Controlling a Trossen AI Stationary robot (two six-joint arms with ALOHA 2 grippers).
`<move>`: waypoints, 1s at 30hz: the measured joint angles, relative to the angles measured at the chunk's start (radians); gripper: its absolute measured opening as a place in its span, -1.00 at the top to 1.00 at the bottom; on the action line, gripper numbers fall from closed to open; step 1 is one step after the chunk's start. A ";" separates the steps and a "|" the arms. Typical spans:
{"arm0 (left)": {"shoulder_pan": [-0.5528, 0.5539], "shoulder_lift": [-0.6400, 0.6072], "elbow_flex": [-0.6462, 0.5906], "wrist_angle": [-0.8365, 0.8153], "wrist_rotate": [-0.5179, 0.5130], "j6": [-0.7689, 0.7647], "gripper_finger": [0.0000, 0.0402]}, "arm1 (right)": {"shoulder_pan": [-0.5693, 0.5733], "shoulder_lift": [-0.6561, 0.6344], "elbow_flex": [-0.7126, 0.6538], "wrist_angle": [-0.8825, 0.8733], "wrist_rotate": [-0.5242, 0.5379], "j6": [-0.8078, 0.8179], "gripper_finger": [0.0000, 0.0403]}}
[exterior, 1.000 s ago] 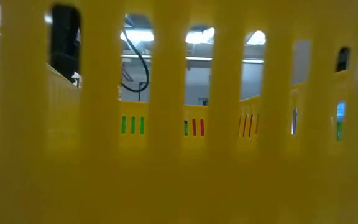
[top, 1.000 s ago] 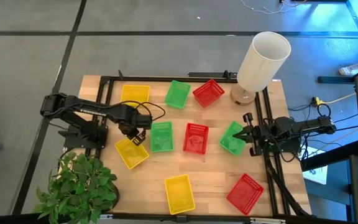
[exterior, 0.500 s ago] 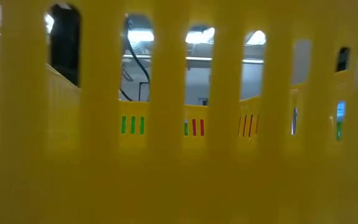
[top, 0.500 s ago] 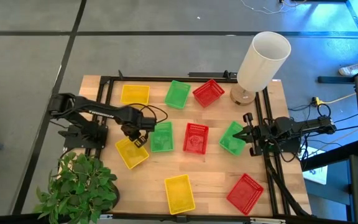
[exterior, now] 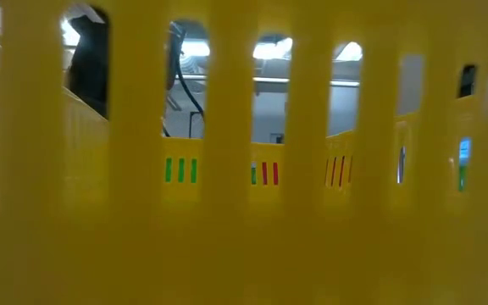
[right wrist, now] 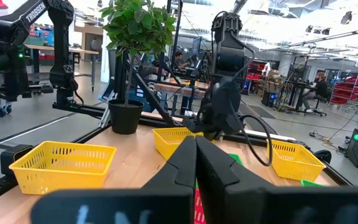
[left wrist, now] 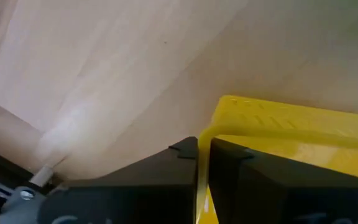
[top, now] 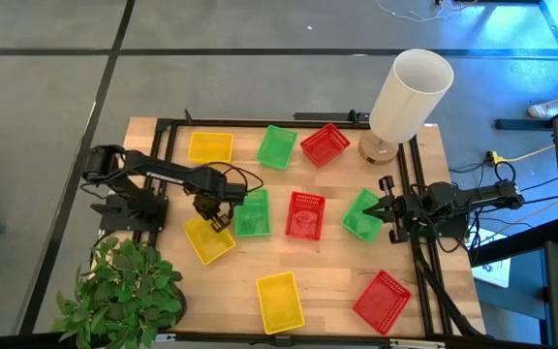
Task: Stack baskets by color
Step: Stack the middle yellow bin on top of the top yellow bin
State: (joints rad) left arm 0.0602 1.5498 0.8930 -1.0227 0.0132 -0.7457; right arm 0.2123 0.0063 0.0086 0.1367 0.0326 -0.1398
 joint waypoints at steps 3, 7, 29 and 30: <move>0.014 -0.030 0.034 -0.004 0.000 -0.009 0.99 | 0.000 0.000 0.000 0.000 0.000 0.000 0.97; 0.037 -0.058 0.111 -0.053 -0.054 -0.011 1.00 | 0.000 0.000 0.000 0.000 0.000 0.000 0.97; 0.288 -0.072 0.491 -0.355 -0.289 -0.001 1.00 | 0.000 0.000 0.000 0.000 0.000 0.000 0.97; 0.312 -0.072 0.499 -0.354 -0.287 0.007 1.00 | 0.000 0.000 0.000 0.000 0.000 0.000 0.97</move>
State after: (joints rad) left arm 0.3726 1.4780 1.3916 -1.3768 -0.2743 -0.7385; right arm 0.2123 0.0063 0.0086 0.1368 0.0326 -0.1396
